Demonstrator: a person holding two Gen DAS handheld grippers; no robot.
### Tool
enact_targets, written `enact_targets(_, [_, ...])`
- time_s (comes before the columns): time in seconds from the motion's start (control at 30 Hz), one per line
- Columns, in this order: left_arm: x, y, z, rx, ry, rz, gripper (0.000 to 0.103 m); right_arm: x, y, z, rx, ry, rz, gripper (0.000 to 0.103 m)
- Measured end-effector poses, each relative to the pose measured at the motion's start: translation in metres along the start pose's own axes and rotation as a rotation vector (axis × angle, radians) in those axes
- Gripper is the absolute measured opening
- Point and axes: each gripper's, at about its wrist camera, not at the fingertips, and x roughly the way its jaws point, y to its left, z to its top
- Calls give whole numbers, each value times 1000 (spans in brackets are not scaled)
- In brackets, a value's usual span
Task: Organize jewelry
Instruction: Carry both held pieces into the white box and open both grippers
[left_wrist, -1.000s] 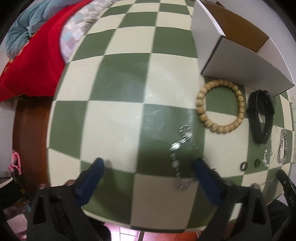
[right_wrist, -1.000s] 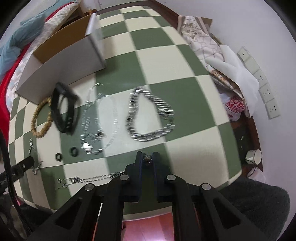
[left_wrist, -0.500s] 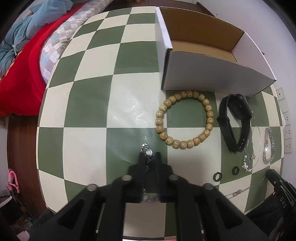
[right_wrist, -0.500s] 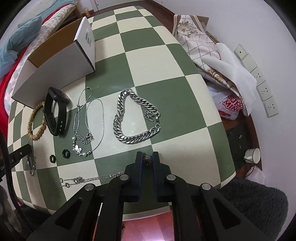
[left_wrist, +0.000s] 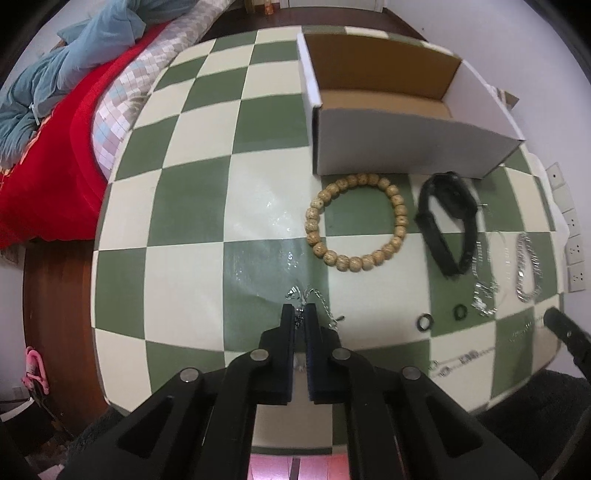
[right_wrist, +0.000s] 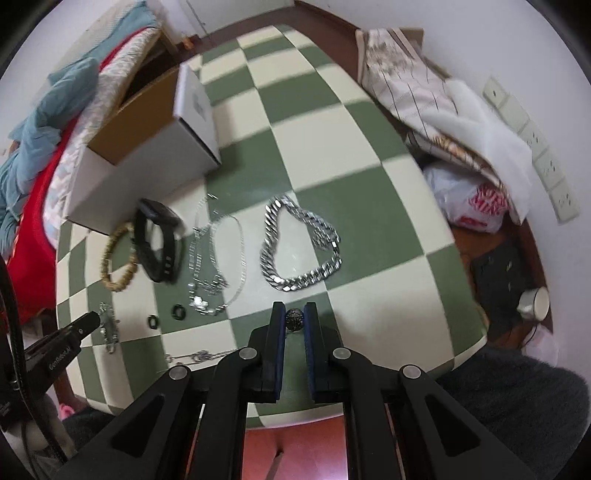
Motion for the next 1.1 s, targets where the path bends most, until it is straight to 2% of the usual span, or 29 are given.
enact_targets(0.2, [-35,-9,-6,12,-52,-16,2,-38,18,1,-50,-86,13,10])
enact_targets(0.57, [-86,-18,12,29,-139,-64,2,-92,36,15,-83,-159,94,10])
enact_targets(0.9, [-131,-28,38,48,-231,-110,2,-133,53,40,-131,-245,130,10])
enact_targets(1.1, [-160,-26,72,42,-267,-187,2,-165,71,70,-168,-319,170,10])
